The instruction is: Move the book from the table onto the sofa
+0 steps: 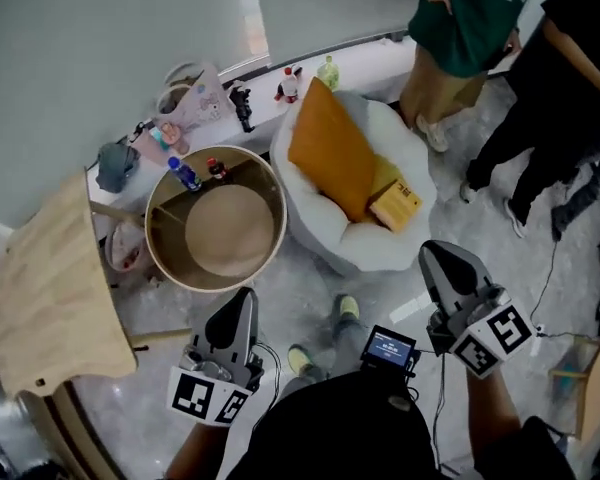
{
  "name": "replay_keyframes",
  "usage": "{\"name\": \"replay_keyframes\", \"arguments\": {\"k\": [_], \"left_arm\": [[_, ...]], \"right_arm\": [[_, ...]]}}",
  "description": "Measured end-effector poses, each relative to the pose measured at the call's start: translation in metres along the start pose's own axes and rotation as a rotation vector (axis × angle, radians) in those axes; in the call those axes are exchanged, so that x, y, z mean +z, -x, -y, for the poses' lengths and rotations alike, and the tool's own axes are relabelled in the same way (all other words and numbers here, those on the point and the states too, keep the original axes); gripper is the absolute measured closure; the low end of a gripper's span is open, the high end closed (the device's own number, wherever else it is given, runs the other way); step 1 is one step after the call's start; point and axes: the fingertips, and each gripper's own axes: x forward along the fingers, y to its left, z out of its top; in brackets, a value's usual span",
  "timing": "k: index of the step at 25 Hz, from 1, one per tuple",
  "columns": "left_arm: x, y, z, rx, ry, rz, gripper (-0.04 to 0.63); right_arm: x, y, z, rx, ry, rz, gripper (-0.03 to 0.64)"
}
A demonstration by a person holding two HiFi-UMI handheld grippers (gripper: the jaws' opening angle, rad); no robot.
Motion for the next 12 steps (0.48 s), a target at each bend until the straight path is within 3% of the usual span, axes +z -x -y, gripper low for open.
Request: {"name": "replay_keyframes", "arguments": {"k": [5, 8, 12], "left_arm": [[0.018, 0.125, -0.005, 0.162, -0.004, 0.091, 0.589], [0.015, 0.152, -0.001, 0.226, -0.041, 0.105, 0.588], [0.013, 0.167, 0.013, 0.261, -0.028, 0.104, 0.589]], "right_arm": [[-0.018, 0.013, -0.095, 0.067, 0.046, -0.014, 0.601], [-0.021, 0.013, -0.114, 0.115, 0.08, -0.012, 0.601], [-0.016, 0.021, -0.126, 0.136, 0.119, 0.0, 0.601]]}}
